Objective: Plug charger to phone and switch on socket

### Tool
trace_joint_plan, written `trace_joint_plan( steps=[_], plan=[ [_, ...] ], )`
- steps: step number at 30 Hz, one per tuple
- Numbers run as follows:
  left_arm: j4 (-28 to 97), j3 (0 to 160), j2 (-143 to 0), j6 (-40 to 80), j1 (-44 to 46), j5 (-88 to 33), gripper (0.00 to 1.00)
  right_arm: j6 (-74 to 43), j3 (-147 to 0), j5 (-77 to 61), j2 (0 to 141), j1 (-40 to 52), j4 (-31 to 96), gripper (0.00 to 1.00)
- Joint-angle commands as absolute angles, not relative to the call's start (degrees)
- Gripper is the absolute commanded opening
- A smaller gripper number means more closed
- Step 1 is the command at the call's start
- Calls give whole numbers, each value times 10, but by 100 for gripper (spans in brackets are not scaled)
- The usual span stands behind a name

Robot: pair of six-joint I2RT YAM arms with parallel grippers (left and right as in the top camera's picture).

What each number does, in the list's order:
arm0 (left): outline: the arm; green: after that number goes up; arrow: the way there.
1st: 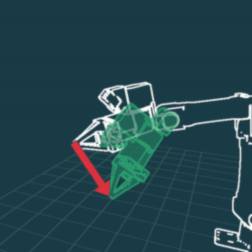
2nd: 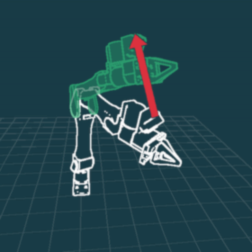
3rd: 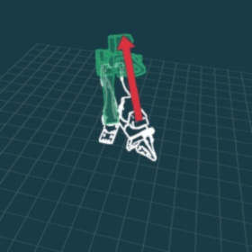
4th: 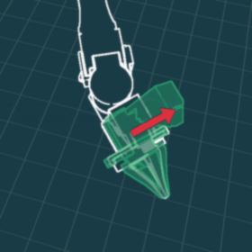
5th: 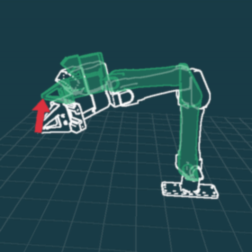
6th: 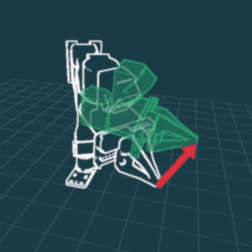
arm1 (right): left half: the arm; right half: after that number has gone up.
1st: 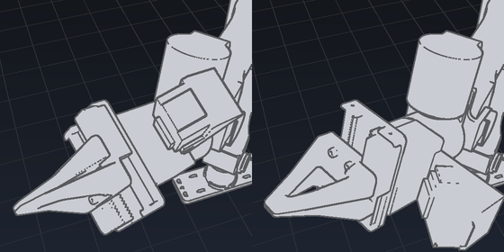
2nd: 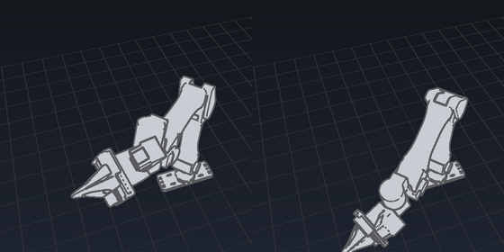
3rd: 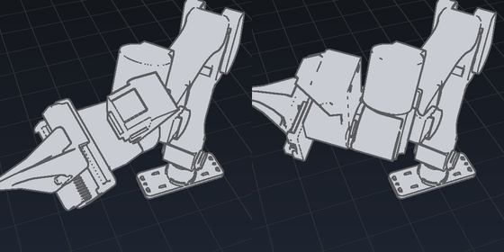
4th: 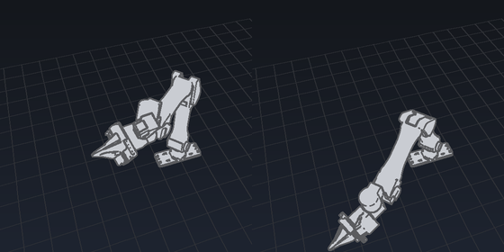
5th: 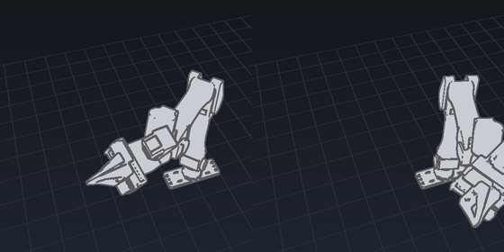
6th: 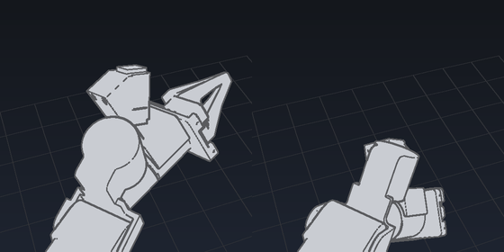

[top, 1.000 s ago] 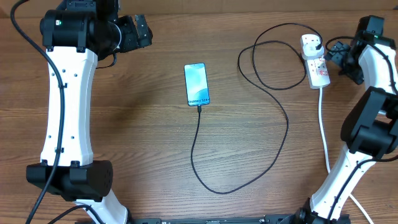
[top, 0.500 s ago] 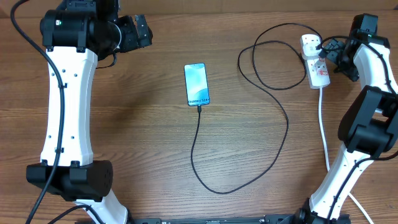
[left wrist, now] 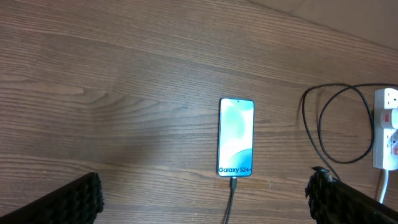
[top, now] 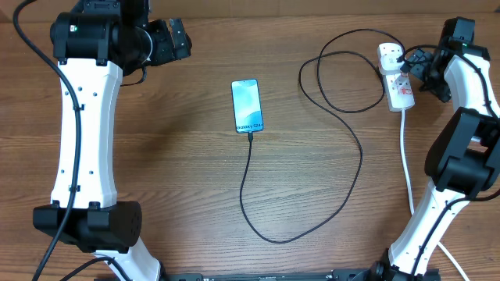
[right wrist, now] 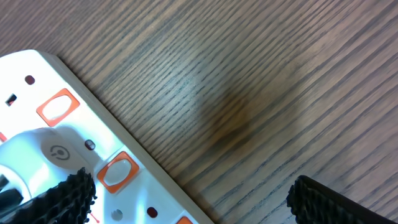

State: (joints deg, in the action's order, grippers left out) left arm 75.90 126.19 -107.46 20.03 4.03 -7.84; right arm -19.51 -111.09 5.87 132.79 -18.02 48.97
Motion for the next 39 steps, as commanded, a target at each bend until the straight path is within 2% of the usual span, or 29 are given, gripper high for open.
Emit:
trace_joint_plan(
  steps=[1, 39],
  plan=[
    [761, 1261, -1077, 210, 42, -70, 100, -197, -1113, 48, 1344, -180, 487, 100],
    [761, 1261, -1077, 210, 42, -70, 100, -192, -1110, 29, 1367, -180, 493, 100]
  ],
)
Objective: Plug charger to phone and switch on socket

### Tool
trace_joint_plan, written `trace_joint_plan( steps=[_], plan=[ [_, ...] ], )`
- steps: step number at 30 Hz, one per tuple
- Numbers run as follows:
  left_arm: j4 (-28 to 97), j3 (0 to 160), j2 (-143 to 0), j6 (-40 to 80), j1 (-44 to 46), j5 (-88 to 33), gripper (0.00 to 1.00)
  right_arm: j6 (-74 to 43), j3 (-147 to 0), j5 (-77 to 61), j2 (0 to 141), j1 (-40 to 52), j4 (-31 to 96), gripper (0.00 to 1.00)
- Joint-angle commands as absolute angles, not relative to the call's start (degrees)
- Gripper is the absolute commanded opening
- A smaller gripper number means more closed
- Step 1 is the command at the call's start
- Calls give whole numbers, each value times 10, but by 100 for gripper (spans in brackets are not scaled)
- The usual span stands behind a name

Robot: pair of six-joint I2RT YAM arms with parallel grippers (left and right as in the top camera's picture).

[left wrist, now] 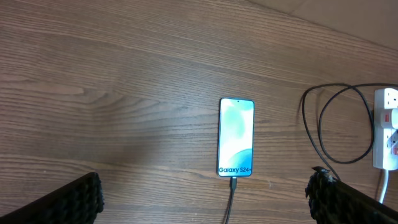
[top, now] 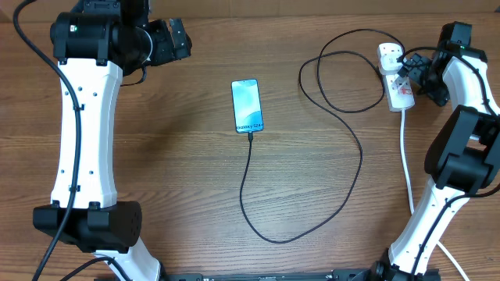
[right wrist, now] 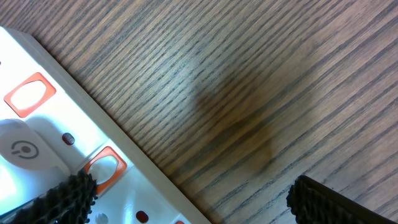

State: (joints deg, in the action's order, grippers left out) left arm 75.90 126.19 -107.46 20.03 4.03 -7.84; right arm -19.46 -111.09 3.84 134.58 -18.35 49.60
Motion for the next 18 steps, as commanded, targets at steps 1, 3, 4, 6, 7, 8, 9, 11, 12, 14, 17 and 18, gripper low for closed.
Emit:
trace_joint_plan(
  steps=[1, 3, 4, 6, 7, 8, 9, 11, 12, 14, 17, 18],
  plan=[
    [761, 1261, -1077, 210, 42, -70, 100, -193, -1110, 29, 1366, -180, 489, 100],
    [761, 1261, -1077, 210, 42, -70, 100, -195, -1110, 29, 1366, -183, 485, 100],
    [761, 1261, -1077, 210, 42, -70, 100, -201, -1110, 28, 1366, -185, 485, 100],
    [761, 1261, -1077, 210, 42, -70, 100, -213, -1111, 22, 1366, -190, 485, 100],
    [761, 1261, -1077, 210, 42, -70, 100, -212, -1111, 12, 1366, -194, 485, 100],
    [761, 1261, -1077, 210, 42, -70, 100, -212, -1112, 1, 1366, -198, 487, 100],
    [761, 1261, -1077, 210, 42, -70, 100, -213, -1115, -3, 1366, -203, 492, 100],
    [761, 1261, -1077, 210, 42, -70, 100, -213, -1119, -3, 1366, -211, 498, 100],
    [761, 1261, -1077, 210, 42, -70, 100, -213, -1122, -3, 1366, -216, 502, 100],
    [761, 1261, -1077, 210, 42, -70, 100, -212, -1123, -4, 1366, -223, 503, 100],
    [761, 1261, -1077, 210, 42, -70, 100, -212, -1122, -8, 1366, -226, 502, 100],
    [761, 1261, -1077, 210, 42, -70, 100, -212, -1122, -8, 1366, -226, 502, 100]
  ],
)
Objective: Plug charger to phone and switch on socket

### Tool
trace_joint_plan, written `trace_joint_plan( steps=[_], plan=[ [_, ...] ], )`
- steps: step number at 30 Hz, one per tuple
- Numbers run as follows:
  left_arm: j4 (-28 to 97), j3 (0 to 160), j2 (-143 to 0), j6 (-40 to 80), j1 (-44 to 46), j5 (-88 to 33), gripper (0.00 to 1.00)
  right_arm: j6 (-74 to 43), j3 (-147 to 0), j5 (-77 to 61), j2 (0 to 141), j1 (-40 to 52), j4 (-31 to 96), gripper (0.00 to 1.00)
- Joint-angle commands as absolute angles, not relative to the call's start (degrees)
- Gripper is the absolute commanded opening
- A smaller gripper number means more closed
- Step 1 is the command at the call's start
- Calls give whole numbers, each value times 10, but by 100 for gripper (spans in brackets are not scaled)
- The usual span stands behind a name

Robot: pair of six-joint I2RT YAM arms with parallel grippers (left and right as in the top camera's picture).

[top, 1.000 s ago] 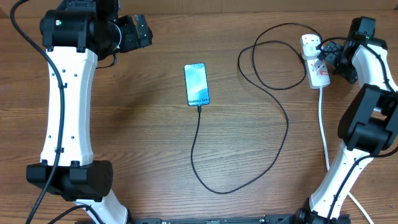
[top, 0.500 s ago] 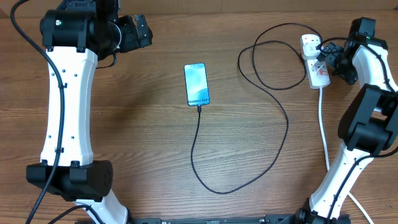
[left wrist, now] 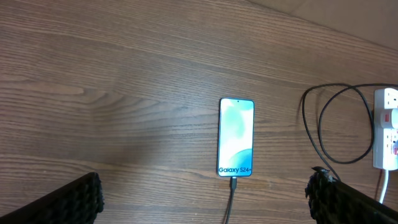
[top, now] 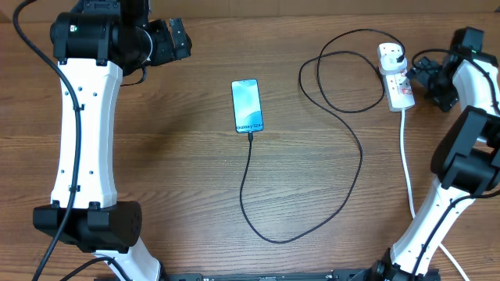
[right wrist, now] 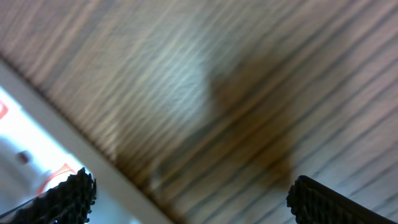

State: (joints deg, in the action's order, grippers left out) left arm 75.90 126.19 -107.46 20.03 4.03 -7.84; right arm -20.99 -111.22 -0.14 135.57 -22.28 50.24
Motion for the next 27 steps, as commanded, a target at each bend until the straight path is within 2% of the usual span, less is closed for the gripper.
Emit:
trace_joint_plan(
  steps=[1, 27],
  plan=[
    [761, 1261, -1077, 210, 42, -70, 100, -212, -1122, -13, 1366, -226, 499, 100],
    [761, 1261, -1077, 210, 42, -70, 100, -208, -1114, -48, 1367, -209, 468, 100]
  ],
)
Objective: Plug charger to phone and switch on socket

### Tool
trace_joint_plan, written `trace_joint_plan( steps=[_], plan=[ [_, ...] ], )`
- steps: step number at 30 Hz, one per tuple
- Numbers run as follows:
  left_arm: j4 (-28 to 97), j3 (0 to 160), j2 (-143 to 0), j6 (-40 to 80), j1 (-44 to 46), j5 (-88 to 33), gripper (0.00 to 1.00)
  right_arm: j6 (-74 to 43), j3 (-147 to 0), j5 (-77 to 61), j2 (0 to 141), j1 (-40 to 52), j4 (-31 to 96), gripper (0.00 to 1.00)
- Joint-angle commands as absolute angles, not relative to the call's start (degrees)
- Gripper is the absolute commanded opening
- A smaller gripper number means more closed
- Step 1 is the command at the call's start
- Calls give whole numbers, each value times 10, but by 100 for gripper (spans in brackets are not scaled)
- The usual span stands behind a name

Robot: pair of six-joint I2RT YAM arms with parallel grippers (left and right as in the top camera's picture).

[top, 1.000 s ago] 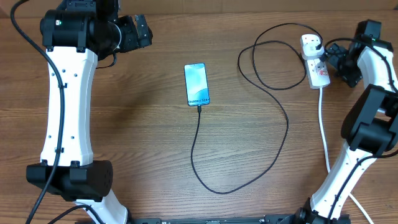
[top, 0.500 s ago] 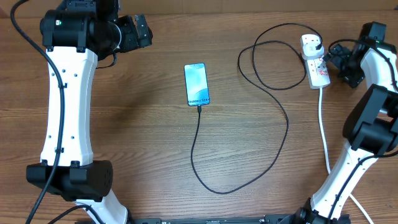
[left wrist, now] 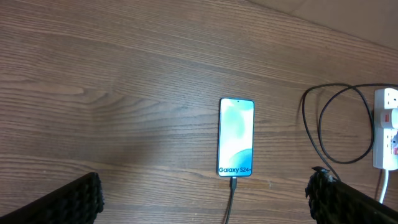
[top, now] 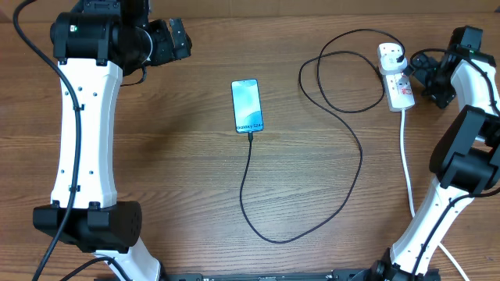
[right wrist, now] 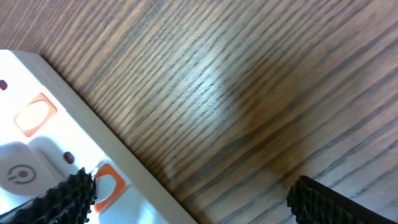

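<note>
The phone (top: 247,105) lies face up mid-table with its screen lit, and in the left wrist view the phone (left wrist: 236,137) reads "Galaxy S24+". The black charger cable (top: 248,187) sits in its bottom port and loops round to the white socket strip (top: 394,76) at the far right. My right gripper (top: 423,78) hovers open just right of the strip. In its own view the strip (right wrist: 43,162), with orange switches (right wrist: 107,183), fills the lower left, and the left finger (right wrist: 65,202) hangs over the strip. My left gripper (top: 181,39) is open at the far left, well away from the phone.
The cable's slack makes a wide loop (top: 344,101) between phone and strip. The strip's own white lead (top: 406,164) runs down the right side to the front edge. Bare wooden tabletop (top: 172,156) lies left of the phone.
The right gripper has shifted slightly back toward the socket strip, and its view is sharp again with more of the strip showing. Phone, cable and left arm are unchanged.
The right gripper stood open over the strip's orange switches, then a little further along the strip, then a short way off to the right with a blurred view. Now it hovers at the strip's edge. The phone stayed lit and plugged in throughout.
</note>
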State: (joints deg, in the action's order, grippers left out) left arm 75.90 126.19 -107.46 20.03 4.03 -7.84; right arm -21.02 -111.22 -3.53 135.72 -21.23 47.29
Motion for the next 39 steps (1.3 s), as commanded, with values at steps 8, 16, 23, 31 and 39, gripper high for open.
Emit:
trace_joint_plan(
  steps=[8, 16, 23, 31, 39],
  plan=[
    [761, 1261, -1077, 210, 42, -70, 100, -207, -1114, -48, 1367, -209, 471, 100],
    [761, 1261, -1077, 210, 42, -70, 100, -205, -1113, -49, 1367, -209, 481, 100],
    [761, 1261, -1077, 210, 42, -70, 100, -206, -1102, -48, 1370, -209, 477, 100],
    [761, 1261, -1077, 210, 42, -70, 100, -192, -1098, -70, 1377, -209, 481, 100],
    [761, 1261, -1077, 210, 42, -70, 100, -188, -1098, -72, 1378, -209, 485, 100]
  ],
)
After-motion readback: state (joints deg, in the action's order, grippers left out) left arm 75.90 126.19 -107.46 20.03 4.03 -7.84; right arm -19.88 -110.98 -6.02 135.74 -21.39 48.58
